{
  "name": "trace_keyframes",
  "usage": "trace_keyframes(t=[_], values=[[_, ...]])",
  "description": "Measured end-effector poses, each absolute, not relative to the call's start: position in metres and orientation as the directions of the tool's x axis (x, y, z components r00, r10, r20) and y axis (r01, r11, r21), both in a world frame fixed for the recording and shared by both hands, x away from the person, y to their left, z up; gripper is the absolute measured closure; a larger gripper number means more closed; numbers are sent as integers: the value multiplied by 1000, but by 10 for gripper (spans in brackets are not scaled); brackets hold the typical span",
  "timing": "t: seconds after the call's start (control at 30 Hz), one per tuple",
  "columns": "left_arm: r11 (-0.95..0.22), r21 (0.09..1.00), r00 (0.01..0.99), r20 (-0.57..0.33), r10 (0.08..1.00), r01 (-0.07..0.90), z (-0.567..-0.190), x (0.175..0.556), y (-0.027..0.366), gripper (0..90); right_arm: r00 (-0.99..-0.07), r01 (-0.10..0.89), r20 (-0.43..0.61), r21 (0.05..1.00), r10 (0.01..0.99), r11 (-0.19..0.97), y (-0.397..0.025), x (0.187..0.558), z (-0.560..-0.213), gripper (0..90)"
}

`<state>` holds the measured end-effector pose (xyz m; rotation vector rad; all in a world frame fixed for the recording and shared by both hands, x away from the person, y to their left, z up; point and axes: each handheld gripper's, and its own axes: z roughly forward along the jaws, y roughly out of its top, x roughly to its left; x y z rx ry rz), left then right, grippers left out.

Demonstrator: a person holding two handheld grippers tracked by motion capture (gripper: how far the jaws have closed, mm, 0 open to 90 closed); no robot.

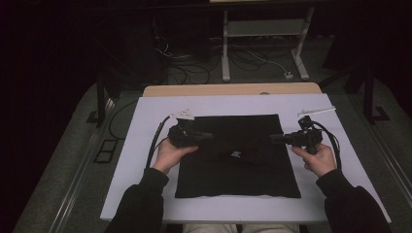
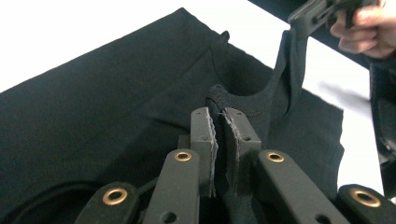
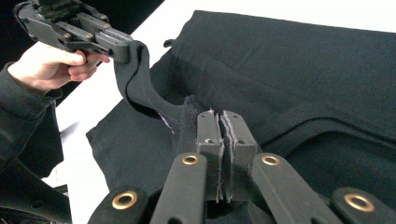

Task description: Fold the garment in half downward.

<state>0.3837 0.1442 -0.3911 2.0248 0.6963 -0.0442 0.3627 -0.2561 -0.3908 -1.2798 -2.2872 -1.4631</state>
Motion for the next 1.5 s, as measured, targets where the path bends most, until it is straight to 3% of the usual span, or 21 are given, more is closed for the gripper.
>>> trace_keyframes(t=[1.5], values=[[-469, 701, 834, -359, 419, 537, -416, 326, 146, 815, -651, 738, 543, 617, 530, 273, -244, 314, -413, 850]])
